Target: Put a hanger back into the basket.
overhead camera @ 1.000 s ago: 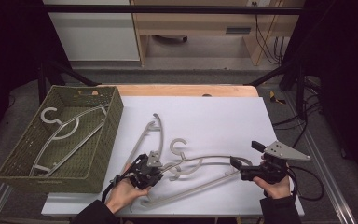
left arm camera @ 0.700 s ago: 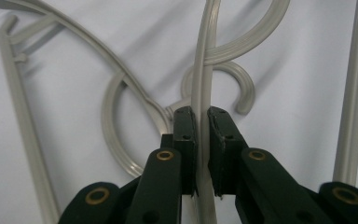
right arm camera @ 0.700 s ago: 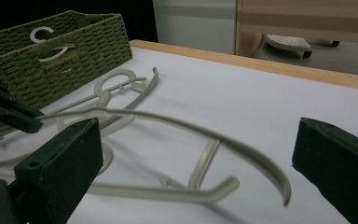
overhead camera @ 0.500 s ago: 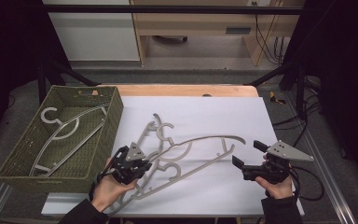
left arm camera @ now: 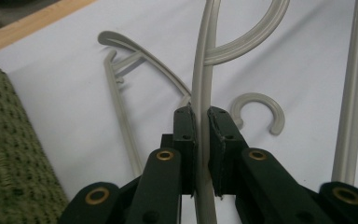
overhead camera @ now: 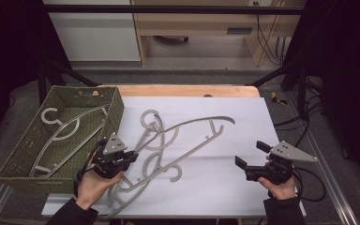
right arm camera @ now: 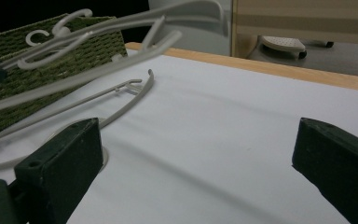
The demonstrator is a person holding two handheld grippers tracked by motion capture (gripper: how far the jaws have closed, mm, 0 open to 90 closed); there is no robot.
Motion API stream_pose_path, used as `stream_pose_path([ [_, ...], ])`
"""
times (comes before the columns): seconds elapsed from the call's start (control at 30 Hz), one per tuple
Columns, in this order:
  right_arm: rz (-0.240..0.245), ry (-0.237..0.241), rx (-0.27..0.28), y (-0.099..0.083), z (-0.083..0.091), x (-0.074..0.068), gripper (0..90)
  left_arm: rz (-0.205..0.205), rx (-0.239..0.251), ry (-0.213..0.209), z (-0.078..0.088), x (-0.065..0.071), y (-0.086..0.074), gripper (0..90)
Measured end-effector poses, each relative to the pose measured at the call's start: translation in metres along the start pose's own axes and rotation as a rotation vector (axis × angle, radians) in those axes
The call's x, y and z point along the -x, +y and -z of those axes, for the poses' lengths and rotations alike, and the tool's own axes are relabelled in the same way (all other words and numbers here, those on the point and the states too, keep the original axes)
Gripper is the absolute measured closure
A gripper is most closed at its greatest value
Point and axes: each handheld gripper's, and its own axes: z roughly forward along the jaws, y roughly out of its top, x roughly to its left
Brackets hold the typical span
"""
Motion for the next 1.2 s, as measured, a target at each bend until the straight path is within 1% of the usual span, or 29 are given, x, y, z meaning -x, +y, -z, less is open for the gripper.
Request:
stream_pose_path([
  [0.03, 0.000, -0.001, 0.000, 0.000, 0.000, 0.000, 1.9, 0.004, 0.008, 0.008, 0.004, -0.002, 0.001, 82.2],
  [0.13, -0.003, 0.000, 0.000, 0.000, 0.000, 0.000, 1.9, 0.013, 0.030, 0.010, 0.013, -0.008, 0.003, 82.3],
  [0.17, -0.004, -0.002, -0.001, 0.000, -0.001, 0.000, 1.9, 0.009, 0.035, 0.019, 0.018, -0.009, 0.004, 82.3],
  [0.2, -0.004, -0.002, -0.001, 0.000, -0.001, 0.000, 1.9, 0.009, 0.035, 0.019, 0.018, -0.009, 0.004, 82.2],
  [0.23, -0.004, -0.002, -0.003, 0.000, -0.001, -0.001, 1.9, 0.009, 0.045, 0.029, 0.024, -0.011, 0.006, 82.3],
  [0.27, -0.004, -0.003, -0.003, 0.000, -0.001, -0.001, 1.9, -0.002, 0.044, 0.036, 0.028, -0.013, 0.008, 82.2],
  [0.3, -0.004, -0.002, -0.002, 0.000, -0.001, -0.001, 1.9, 0.004, 0.057, 0.040, 0.031, -0.015, 0.009, 82.3],
  [0.33, -0.003, -0.003, -0.002, 0.000, -0.001, -0.001, 1.9, -0.001, 0.061, 0.047, 0.035, -0.017, 0.011, 82.3],
  [0.37, -0.004, -0.003, -0.001, 0.000, -0.001, -0.001, 1.9, -0.001, 0.061, 0.047, 0.035, -0.017, 0.011, 82.2],
  [0.4, -0.003, 0.000, -0.001, 0.000, 0.000, 0.000, 1.9, -0.001, 0.070, 0.060, 0.041, -0.022, 0.014, 82.3],
  [0.43, -0.003, -0.002, -0.001, 0.000, 0.000, 0.000, 1.9, -0.008, 0.064, 0.072, 0.045, -0.026, 0.015, 82.2],
  [0.47, -0.002, -0.003, -0.002, 0.000, 0.000, 0.000, 1.9, 0.001, 0.073, 0.082, 0.047, -0.029, 0.017, 82.2],
  [0.5, -0.003, -0.003, -0.001, 0.000, 0.000, 0.000, 1.9, 0.001, 0.073, 0.082, 0.047, -0.029, 0.017, 82.3],
  [0.53, -0.004, -0.003, -0.002, 0.000, 0.000, 0.000, 1.9, -0.002, 0.065, 0.104, 0.052, -0.038, 0.020, 82.2],
  [0.57, -0.005, -0.005, -0.002, 0.000, -0.001, 0.000, 1.9, -0.004, 0.060, 0.111, 0.054, -0.043, 0.021, 82.2],
  [0.67, -0.006, -0.004, -0.004, -0.001, -0.001, 0.000, 1.9, 0.011, 0.060, 0.130, 0.060, -0.057, 0.023, 82.2],
  [0.7, -0.006, -0.004, -0.004, -0.001, -0.001, 0.000, 1.9, 0.011, 0.060, 0.130, 0.060, -0.057, 0.023, 82.2],
  [0.73, -0.001, -0.004, -0.005, -0.001, -0.001, 0.000, 1.9, 0.018, 0.060, 0.152, 0.066, -0.066, 0.024, 82.2],
  [0.8, -0.006, -0.003, -0.007, -0.001, -0.002, 0.000, 1.9, 0.017, 0.051, 0.171, 0.072, -0.076, 0.024, 82.2],
  [0.83, -0.006, -0.003, -0.008, -0.001, -0.002, 0.000, 1.9, 0.017, 0.051, 0.171, 0.072, -0.076, 0.024, 82.2],
  [0.87, -0.005, -0.002, -0.008, -0.001, -0.002, 0.000, 1.9, 0.034, 0.052, 0.194, 0.077, -0.085, 0.023, 82.2],
  [0.9, -0.003, -0.003, -0.008, -0.001, -0.002, 0.000, 1.9, 0.034, 0.050, 0.206, 0.079, -0.090, 0.022, 82.2],
  [0.93, -0.005, -0.003, -0.009, -0.001, -0.002, 0.000, 1.9, 0.044, 0.047, 0.214, 0.081, -0.095, 0.021, 82.2],
  [0.97, -0.007, -0.003, -0.009, -0.001, -0.003, -0.001, 1.9, 0.041, 0.042, 0.223, 0.083, -0.099, 0.020, 82.2],
  [1.03, -0.006, -0.003, -0.012, -0.001, -0.003, -0.001, 1.9, 0.052, 0.044, 0.225, 0.086, -0.109, 0.018, 82.2],
  [1.07, -0.006, -0.003, -0.011, -0.001, -0.003, -0.001, 1.9, 0.050, 0.044, 0.229, 0.087, -0.114, 0.016, 82.2],
  [1.13, -0.006, -0.004, -0.012, -0.002, -0.003, 0.000, 1.9, 0.059, 0.047, 0.217, 0.089, -0.124, 0.013, 82.2],
  [1.2, -0.006, -0.004, -0.010, -0.002, -0.004, 0.000, 1.8, 0.079, 0.045, 0.218, 0.091, -0.134, 0.008, 82.2],
])
